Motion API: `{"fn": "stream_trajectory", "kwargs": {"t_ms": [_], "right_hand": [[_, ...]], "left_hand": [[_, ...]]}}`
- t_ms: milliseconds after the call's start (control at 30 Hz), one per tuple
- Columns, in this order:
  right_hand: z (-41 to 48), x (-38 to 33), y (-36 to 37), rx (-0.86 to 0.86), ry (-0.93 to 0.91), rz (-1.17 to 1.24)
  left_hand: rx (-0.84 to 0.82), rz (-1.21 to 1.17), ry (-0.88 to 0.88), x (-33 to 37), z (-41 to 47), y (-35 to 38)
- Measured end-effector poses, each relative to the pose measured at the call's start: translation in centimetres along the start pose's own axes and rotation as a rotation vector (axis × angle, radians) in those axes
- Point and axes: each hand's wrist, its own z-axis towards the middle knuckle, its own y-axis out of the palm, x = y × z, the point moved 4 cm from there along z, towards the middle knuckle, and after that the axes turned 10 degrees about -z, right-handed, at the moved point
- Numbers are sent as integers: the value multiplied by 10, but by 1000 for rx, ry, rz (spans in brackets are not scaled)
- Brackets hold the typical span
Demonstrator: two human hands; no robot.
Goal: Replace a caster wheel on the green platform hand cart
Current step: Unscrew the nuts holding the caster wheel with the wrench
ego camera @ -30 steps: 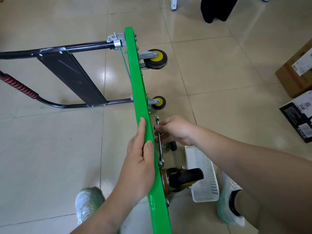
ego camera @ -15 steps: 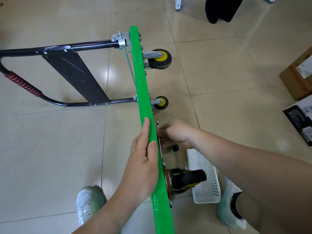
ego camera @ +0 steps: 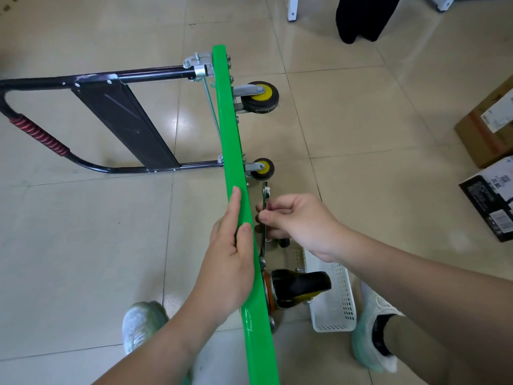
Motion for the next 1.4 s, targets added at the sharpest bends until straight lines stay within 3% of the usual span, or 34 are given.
{"fn": "stream_trajectory", "kwargs": {"t_ms": [400,867,1033,1167,1400], "right_hand": [[-13,3,-13,88,-66,19],[27,5,-17,28,102,-65],[34,1,-18,23,62,-109],[42,-8,-30,64,42,14],[44,6,-26,7,124,-38]], "left_hand": [[29,0,-4,0,-3,3],[-19,14,-5,5,-4,4],[-21,18,-7,5,-3,2],[-17,21,-4,6,-3,1],[-21,18,-11,6,-4,3]]}}
